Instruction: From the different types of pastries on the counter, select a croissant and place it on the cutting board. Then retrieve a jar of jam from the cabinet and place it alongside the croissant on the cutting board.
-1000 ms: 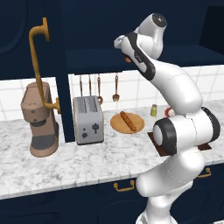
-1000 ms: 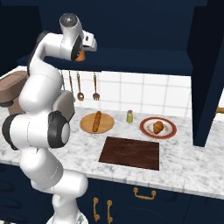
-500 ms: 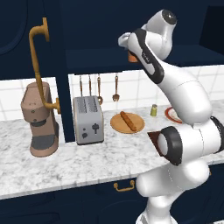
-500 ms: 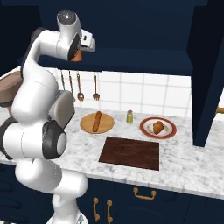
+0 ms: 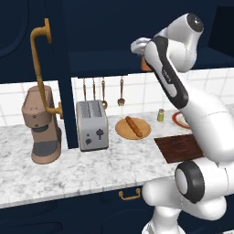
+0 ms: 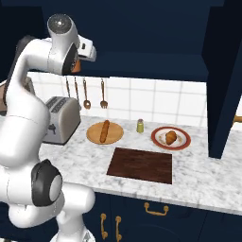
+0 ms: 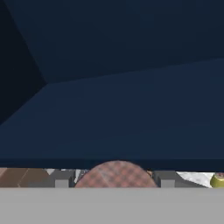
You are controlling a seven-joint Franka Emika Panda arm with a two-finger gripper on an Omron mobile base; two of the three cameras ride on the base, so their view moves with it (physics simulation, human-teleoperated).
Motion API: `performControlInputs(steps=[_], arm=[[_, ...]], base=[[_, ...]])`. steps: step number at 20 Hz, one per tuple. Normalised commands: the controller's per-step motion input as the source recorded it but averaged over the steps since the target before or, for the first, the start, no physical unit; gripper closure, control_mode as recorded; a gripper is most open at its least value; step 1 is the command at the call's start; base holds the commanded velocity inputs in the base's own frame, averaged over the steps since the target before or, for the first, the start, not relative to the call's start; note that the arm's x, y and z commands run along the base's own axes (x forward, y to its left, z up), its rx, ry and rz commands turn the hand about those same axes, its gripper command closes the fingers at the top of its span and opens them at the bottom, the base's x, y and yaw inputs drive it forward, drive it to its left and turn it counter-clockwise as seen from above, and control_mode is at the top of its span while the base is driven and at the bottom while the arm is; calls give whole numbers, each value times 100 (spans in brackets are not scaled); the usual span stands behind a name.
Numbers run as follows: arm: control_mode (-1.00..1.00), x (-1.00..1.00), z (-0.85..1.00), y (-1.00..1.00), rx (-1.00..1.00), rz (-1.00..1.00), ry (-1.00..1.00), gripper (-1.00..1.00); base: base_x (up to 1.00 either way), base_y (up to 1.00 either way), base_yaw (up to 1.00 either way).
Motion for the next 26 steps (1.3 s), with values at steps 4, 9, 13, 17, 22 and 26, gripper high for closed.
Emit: performControlInputs(steps=[4, 9, 13, 17, 22, 26], arm=[[-100, -92, 0, 0, 0, -1, -8, 100], [-100, -84, 0, -8, 7, -1, 6, 100], [-100, -94, 0, -19, 8, 0, 1, 100], [-100, -100, 0, -24, 5, 0, 0, 100], [-100, -83, -25, -18, 1, 0, 0, 100], [-100, -42, -58, -8, 0, 0, 0, 100]], base=[[0, 0, 0], [0, 0, 0], [0, 0, 0], [0, 0, 0], [0, 0, 0], [0, 0, 0]])
